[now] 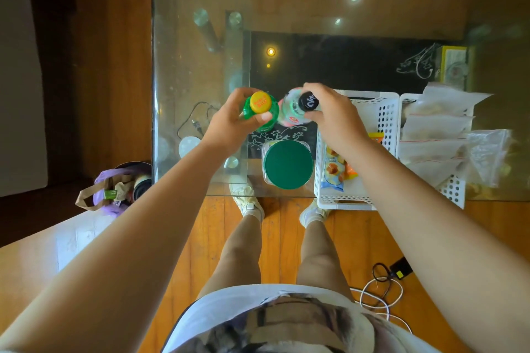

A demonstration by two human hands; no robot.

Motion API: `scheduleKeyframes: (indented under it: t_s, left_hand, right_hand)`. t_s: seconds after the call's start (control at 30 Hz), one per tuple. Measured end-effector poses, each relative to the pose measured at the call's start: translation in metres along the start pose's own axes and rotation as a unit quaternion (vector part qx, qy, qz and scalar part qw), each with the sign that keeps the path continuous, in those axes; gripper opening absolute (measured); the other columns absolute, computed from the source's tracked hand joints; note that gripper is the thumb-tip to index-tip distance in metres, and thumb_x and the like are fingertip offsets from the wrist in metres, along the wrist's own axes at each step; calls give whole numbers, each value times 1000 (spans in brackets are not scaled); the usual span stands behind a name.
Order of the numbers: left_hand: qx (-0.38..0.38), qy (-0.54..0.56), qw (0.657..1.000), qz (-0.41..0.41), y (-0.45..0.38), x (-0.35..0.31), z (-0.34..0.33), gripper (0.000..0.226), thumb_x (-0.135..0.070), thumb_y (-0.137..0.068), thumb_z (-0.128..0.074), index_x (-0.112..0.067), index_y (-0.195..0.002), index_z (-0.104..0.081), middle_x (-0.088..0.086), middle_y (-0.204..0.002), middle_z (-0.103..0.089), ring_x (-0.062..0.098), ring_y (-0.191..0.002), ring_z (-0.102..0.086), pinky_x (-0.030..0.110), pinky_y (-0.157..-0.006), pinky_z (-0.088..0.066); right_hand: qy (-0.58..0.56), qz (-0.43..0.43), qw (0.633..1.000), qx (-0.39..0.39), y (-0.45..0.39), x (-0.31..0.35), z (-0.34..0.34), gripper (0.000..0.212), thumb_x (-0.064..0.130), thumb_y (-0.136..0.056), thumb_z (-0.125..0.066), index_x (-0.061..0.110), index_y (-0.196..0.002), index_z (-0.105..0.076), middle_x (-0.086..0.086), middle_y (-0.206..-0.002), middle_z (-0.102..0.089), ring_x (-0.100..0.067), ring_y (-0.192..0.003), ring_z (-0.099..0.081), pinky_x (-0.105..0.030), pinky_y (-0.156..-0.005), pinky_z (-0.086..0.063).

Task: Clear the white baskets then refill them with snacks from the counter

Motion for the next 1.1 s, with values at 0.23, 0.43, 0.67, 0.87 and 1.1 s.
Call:
scheduleKeyframes:
  t_s: [0.23,0.43,0.67,0.87,1.1]
  left_hand:
    - [60,-48,997,-23,6,-2,-24,42,-24,-78,-70,-21,-114,-48,4,-118,-58,27,-115,-54,32,-94,-45]
    - [59,-38,997,-12,12,-2,-29,46,-21,-80,-67,-16,-122,-47,10,-128,-56,27,-119,-53,33,-96,-48]
    - [60,-36,998,-7,13,-3,-30,46,-20,-81,-66,-14,-123,-46,11,-128,-56,28,-121,-51,38,-99,-45]
    - [56,-33,998,-5,12,-1,-32,46,-18,-82,-65,-14,-123,-45,12,-129,-55,28,-120,-52,35,-95,-48]
    - [59,2,998,18,20,2,-37,47,-16,-84,-63,-13,-127,-42,11,-127,-53,24,-117,-51,36,-98,-46]
  right_hand:
    - [12,-12,1000,23,25,-9,-1,41,7,-86,-61,17,-125,-52,-7,-129,-58,-28,-116,-56,-35,-91,-47]
    - [27,-20,999,17,28,-10,0,41,9,-87,-61,17,-125,-51,-9,-126,-61,-30,-114,-55,-38,-89,-48]
    - [9,-29,1000,7,32,-11,-2,40,9,-86,-61,16,-125,-51,-11,-125,-61,-30,-116,-56,-39,-90,-50]
    - [2,-31,1000,0,33,-15,-4,41,10,-86,-62,17,-124,-50,-11,-124,-61,-31,-116,-56,-39,-88,-51]
    - [-36,-54,998,26,34,-19,-10,46,11,-86,-62,20,-129,-46,-6,-136,-52,-28,-125,-48,-40,-94,-47]
Point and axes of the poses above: each hand's wrist, its own y-axis away from the middle knuckle, its own z-axis out of the back of the hand, x = y × z, the point moved 8 cm from there along -y, towards the middle knuckle
